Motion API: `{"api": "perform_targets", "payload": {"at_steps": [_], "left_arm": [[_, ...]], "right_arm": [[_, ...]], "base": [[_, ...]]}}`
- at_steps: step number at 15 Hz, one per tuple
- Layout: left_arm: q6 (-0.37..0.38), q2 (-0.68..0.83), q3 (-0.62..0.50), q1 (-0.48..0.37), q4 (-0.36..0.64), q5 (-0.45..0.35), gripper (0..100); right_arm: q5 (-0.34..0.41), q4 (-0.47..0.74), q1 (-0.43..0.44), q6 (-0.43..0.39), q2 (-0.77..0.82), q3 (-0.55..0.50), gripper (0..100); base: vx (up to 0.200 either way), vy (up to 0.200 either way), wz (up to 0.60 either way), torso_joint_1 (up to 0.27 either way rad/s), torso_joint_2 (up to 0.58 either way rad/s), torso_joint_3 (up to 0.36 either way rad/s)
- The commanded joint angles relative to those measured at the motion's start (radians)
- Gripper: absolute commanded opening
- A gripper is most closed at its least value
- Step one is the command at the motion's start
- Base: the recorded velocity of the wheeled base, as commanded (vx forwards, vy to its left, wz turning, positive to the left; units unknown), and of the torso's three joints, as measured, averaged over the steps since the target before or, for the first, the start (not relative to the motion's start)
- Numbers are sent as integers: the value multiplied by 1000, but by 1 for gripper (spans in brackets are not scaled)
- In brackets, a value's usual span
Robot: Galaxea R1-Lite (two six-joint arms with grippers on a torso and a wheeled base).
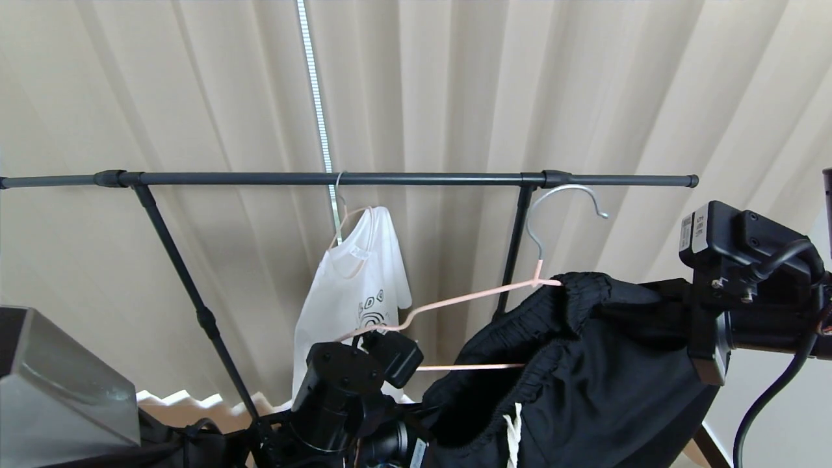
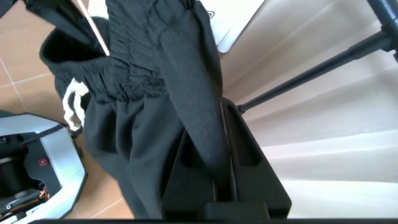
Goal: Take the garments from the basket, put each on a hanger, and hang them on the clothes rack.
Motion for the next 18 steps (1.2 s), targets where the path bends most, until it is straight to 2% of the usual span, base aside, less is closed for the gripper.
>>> {"api": "perform_targets", "payload": {"at_steps": [1, 4, 10, 16, 18], "left_arm": [[44, 11, 46, -9, -41, -1, 0], [93, 26, 108, -11, -180, -1, 0], [96, 28, 212, 17, -415, -1, 0], [96, 6, 246, 58, -478, 5, 0], [96, -23, 269, 104, -502, 7, 0]], "right_arm": [[0, 0, -1, 11, 3, -8, 0], [0, 0, -19, 27, 6, -12, 0], [-2, 1, -57, 27, 4, -12, 0], [-3, 3, -80, 24, 6, -16, 0], [-3, 4, -82, 24, 4, -16, 0]], "base": [[0, 0, 0, 0, 0, 0], [0, 0, 0, 0, 0, 0], [0, 0, 0, 0, 0, 0], [0, 0, 0, 0, 0, 0], [0, 0, 0, 0, 0, 0]]}}
